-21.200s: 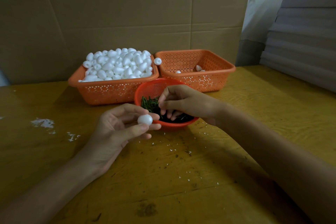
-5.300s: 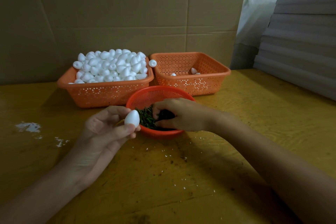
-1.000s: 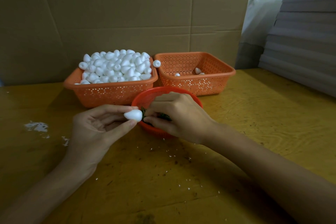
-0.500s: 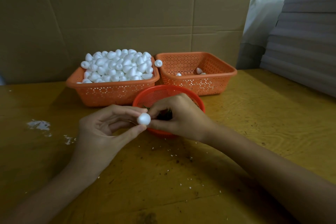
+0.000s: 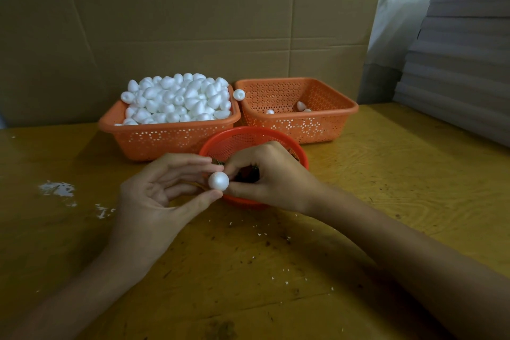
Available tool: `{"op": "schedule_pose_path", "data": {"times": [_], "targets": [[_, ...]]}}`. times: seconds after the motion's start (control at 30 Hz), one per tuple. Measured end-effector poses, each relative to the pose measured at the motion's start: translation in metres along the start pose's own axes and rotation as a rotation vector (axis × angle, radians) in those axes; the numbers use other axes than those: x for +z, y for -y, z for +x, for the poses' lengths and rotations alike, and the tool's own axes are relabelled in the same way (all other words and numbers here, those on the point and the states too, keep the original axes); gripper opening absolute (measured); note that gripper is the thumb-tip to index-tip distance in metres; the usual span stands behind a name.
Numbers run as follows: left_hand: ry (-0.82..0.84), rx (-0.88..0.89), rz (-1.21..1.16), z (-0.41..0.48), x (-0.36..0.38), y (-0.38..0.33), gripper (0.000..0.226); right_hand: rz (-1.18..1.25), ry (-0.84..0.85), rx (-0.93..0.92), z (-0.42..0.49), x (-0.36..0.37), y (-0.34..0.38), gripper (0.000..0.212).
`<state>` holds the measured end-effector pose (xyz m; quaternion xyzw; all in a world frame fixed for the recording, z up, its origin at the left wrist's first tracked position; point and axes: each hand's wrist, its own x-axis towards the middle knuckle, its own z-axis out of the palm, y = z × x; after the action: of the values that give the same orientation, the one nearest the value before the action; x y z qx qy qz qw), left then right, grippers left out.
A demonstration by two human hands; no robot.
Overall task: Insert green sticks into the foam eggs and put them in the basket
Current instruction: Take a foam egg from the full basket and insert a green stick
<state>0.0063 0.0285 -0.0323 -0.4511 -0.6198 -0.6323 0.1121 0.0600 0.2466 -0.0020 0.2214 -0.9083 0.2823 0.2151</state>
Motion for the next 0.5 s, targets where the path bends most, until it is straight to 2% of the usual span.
{"op": "schedule_pose_path", "data": {"times": [0.17, 0.5], "targets": [[-0.018, -0.013, 0.007, -0.0002, 0.0031, -0.0006, 0.054, 0.008, 0.008, 0.001, 0.0001, -0.0004, -0.0005, 0.009], [0.052, 0.068, 0.106, -0.0008, 0.0055, -0.0096, 0.059, 0.023, -0.023, -0.053, 0.0006, -0.0011, 0.0019, 0.008]]}}
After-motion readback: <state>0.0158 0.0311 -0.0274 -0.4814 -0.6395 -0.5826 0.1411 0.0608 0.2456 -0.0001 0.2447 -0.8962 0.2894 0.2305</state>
